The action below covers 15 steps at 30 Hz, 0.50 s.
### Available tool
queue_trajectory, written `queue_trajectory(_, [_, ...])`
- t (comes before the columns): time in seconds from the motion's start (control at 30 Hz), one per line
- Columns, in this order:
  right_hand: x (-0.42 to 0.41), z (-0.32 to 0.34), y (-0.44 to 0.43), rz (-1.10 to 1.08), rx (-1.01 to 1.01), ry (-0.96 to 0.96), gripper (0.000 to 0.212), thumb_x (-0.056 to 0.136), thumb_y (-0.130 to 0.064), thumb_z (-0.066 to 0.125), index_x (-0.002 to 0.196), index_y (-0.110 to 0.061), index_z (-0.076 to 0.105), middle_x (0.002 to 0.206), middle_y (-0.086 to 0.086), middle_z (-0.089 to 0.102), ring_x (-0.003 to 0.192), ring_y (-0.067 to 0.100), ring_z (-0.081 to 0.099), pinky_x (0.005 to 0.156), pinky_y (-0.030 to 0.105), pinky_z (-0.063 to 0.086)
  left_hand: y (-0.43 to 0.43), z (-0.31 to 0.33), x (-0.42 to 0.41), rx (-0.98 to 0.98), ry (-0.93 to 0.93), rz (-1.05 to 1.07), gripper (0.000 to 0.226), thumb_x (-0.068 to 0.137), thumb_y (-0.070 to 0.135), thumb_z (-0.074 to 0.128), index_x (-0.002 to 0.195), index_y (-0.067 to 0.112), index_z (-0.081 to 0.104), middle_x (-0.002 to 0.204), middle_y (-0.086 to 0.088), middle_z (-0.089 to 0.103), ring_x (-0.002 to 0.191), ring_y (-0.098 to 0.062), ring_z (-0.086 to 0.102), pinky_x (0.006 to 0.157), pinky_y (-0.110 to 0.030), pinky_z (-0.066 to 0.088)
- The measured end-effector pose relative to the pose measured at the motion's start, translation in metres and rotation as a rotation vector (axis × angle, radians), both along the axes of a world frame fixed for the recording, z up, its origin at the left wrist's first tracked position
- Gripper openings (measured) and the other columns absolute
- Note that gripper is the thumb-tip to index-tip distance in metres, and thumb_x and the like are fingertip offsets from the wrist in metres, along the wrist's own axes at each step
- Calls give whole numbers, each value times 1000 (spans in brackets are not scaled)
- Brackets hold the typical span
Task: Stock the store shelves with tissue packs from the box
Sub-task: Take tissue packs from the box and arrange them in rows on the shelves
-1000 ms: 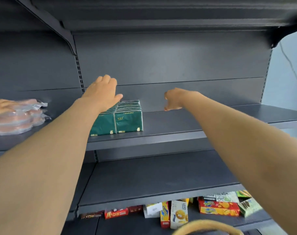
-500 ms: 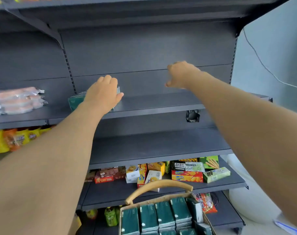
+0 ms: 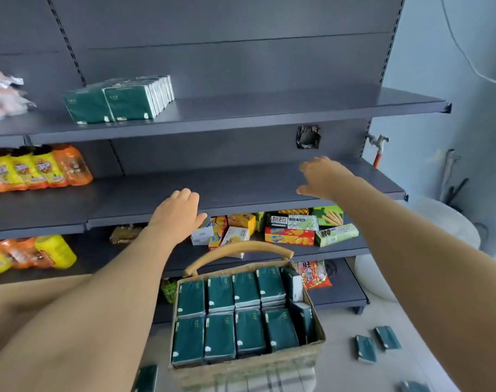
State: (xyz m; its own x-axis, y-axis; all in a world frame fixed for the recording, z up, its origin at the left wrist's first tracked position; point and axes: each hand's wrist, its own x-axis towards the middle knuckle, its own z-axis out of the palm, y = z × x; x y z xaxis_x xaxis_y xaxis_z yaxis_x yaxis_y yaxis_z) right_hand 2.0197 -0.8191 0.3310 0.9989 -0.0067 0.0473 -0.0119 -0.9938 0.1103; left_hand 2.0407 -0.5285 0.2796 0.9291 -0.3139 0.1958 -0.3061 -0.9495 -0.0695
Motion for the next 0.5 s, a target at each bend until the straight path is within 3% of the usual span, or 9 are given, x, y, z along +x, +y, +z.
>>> queue_trajectory(0.27, [49,-144,-10,21,-79,342,41,92,-34,54,125,-9,50,122,9,58,112,26,54,87,35,47,-8,-126,60,11,287,-1,47,96,39,46,131,9,44,129,-8,46,122,-24,44,96,-37,42])
queue_trajectory(0.37, [74,-193,-8,1,-28,463,49,91,-39,56,130,-11,47,124,9,56,115,26,53,89,37,49,-3,-172,82,26,405,2,44,96,40,46,129,10,46,124,-5,48,117,-22,46,94,-36,45])
queue_trajectory(0.5, [93,-253,-6,-18,66,578,44,88,-32,60,124,-10,52,116,10,59,108,27,56,83,36,50,6,-223,103,67,529,13,42,98,38,44,129,10,45,132,-7,46,122,-23,44,96,-35,42])
